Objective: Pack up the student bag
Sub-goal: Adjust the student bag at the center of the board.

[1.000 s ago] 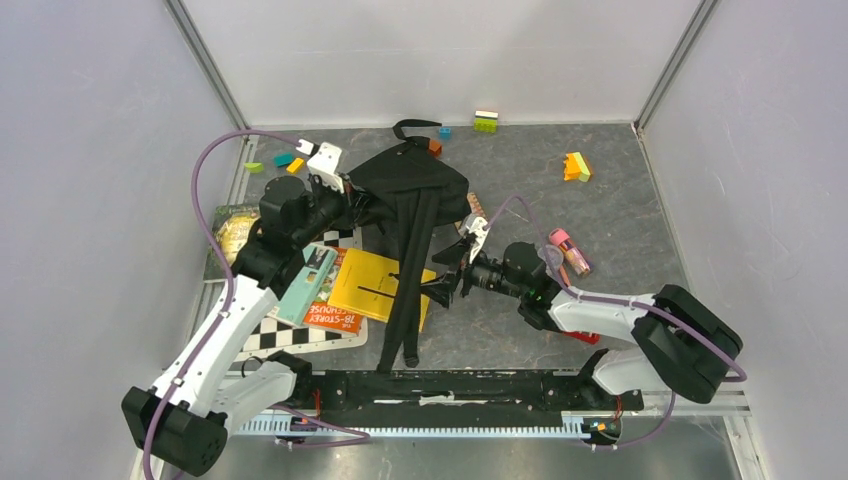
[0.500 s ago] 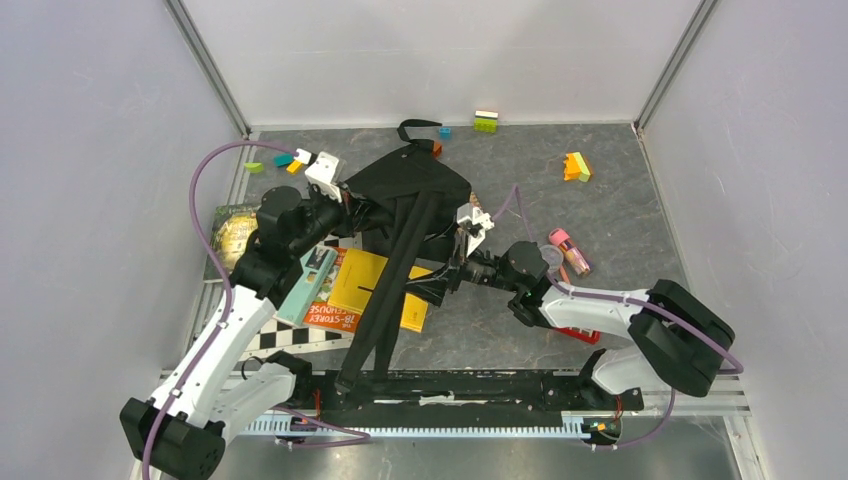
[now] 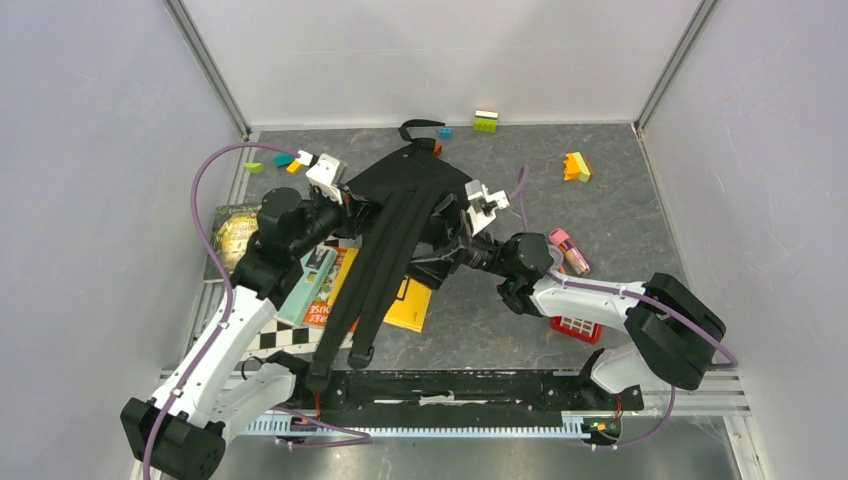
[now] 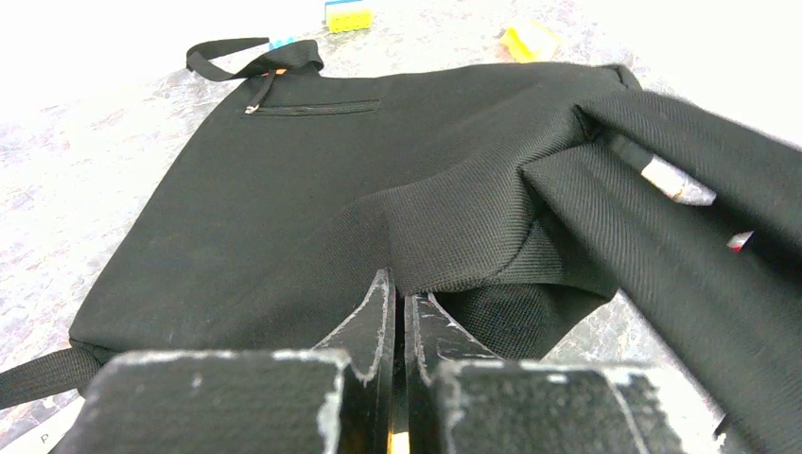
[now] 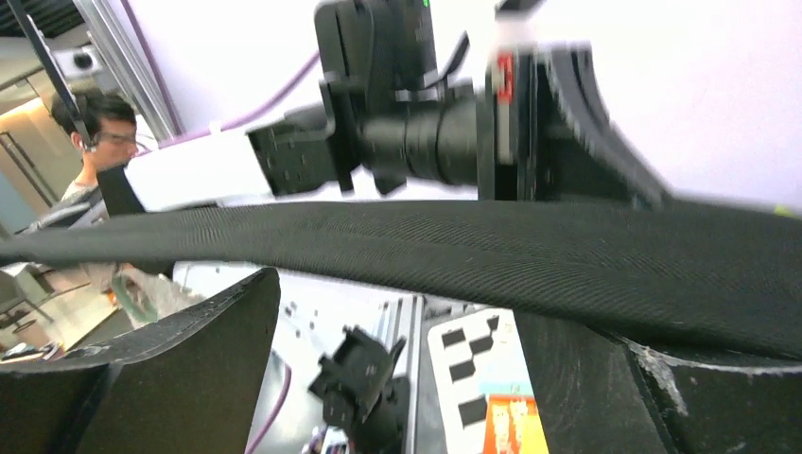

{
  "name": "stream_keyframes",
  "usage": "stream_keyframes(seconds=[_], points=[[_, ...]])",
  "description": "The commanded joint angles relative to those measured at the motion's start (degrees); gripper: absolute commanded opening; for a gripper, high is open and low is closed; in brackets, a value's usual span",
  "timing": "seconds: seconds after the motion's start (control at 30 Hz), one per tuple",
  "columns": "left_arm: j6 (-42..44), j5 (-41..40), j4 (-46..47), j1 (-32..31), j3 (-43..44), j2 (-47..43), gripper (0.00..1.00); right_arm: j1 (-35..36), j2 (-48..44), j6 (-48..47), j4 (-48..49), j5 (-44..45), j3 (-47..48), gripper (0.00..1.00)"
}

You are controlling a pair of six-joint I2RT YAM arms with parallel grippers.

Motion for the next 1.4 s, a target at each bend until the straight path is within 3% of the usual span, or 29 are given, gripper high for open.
stream_keyframes(seconds=[0.0, 0.17, 0.33, 0.53, 0.67, 0.83, 1.0, 1.1, 1.37], points=[[-2.3, 4.7, 5.0, -0.2, 0.3, -2.2, 0.02, 0.0, 0.1, -2.7, 3.2, 5.6, 7.8, 0.97], [-2.5, 4.1, 5.7, -0.2, -0.2, -3.9, 0.02, -2.4, 0.4, -4.7, 1.0, 15.2, 10.4, 0.98], [-2.9, 5.4, 6.4, -0.1, -0.5, -4.1, 0.02, -7.1, 4.6, -6.6, -13.3, 20.1, 20.1, 0.98], [-3.4, 6.0, 6.6, -0.2, -0.5, -4.0, 0.02, -14.6, 14.7, -4.9, -36.1, 13.9, 36.2, 0.97], [-3.3, 5.5, 6.3, -0.2, -0.3, -4.0, 0.02, -17.5, 15.9, -4.9, -41.0, 8.3, 40.0, 0.98], [-2.8, 0.2, 4.4, -0.2, 0.2, -4.2, 0.02, -18.9, 9.4, -10.4, -42.7, 5.2, 39.0, 0.98], [-2.6, -2.7, 4.1, -0.2, 0.2, -4.5, 0.02, -18.9, 0.6, -18.2, -52.9, 10.8, 37.0, 0.98], [-3.0, -3.1, 4.2, -0.1, 0.2, -4.3, 0.02, -18.9, -5.0, -17.6, -58.9, 17.9, 34.4, 0.98], [-4.4, -3.8, 4.0, -0.1, 0.8, -4.2, 0.02, -19.0, -16.6, -13.6, -65.5, 24.4, 24.3, 0.98]])
